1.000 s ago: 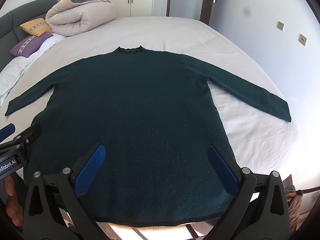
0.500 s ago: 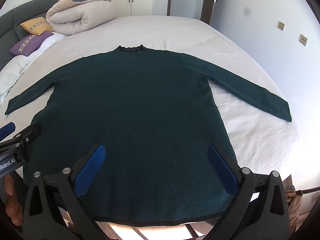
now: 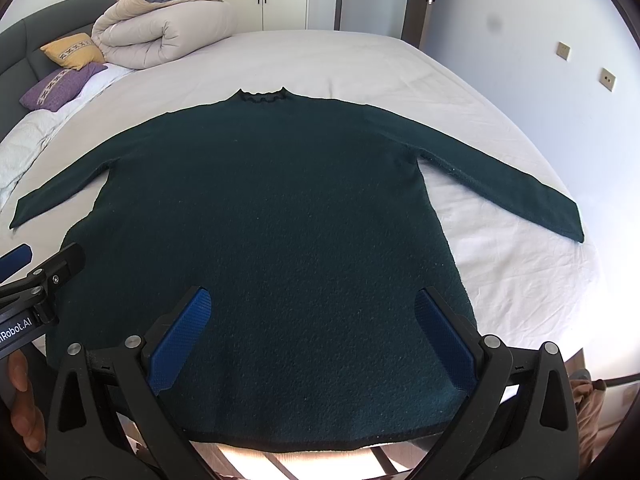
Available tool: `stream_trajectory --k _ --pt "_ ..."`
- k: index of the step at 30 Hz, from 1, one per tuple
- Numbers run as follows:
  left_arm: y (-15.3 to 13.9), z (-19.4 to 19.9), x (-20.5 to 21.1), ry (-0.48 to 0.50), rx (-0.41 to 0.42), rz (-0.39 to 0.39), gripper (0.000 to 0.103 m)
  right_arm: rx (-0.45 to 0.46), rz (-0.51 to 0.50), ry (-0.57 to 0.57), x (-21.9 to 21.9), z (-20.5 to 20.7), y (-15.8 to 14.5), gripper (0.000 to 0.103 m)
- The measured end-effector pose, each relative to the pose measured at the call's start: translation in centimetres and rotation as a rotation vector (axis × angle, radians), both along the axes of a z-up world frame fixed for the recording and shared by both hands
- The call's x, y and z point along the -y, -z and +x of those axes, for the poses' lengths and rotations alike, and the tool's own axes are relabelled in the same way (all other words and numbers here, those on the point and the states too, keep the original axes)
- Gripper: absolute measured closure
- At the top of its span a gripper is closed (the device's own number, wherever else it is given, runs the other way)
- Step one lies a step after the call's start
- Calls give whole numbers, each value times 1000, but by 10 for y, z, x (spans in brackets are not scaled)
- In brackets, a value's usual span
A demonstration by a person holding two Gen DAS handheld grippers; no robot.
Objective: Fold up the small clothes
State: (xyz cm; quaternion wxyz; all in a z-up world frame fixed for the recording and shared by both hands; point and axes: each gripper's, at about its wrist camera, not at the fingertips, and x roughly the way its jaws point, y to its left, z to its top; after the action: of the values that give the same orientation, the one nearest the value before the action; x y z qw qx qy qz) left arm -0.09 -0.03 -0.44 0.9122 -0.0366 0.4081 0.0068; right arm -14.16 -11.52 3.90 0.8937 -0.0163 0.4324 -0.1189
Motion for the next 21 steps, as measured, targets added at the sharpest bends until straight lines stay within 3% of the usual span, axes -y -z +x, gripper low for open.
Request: stream_trajectory --k 21 --pt "2 -1 3 6 -7 -12 0 -3 -2 0 -2 0 4 0"
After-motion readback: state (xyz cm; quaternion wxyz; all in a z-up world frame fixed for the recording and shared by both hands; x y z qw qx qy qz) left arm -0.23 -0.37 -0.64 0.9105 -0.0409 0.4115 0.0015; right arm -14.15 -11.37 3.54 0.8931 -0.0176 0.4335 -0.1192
